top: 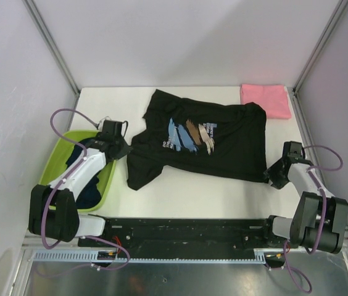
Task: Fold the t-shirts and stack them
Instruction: Flatten out the tshirt
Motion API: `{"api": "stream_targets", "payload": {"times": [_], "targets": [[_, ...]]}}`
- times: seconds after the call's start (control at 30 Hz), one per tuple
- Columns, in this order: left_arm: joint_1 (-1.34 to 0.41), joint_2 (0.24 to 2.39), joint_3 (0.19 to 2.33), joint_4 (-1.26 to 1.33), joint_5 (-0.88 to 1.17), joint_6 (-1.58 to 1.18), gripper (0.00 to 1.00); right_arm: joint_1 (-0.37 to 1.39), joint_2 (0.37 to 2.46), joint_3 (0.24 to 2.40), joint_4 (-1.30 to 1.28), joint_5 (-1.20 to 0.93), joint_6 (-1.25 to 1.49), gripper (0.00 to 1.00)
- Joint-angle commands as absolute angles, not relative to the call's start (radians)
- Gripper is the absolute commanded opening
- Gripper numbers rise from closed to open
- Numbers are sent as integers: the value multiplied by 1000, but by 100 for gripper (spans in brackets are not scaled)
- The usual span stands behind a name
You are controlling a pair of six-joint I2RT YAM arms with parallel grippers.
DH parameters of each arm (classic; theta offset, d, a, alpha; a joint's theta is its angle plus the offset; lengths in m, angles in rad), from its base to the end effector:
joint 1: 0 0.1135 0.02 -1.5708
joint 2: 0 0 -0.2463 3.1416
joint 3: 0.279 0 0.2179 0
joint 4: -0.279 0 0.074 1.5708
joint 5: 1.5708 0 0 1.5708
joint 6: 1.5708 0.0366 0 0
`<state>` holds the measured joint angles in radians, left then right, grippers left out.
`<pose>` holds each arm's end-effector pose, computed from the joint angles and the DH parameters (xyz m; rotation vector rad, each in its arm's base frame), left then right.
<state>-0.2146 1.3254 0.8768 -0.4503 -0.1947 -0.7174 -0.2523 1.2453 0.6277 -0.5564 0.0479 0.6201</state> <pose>0.2393 -0.0449 0.2296 -0.6910 2.3545 -0.1708 0.1831 -0.0490 0.1725 1.1708 2.4803 0.0362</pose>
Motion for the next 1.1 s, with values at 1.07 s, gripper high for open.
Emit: {"api": "stream_targets", "payload": {"times": [1.07], "targets": [[-195, 1327, 880, -450, -167, -716, 0, -68, 1267, 585, -516, 158, 862, 47]]}}
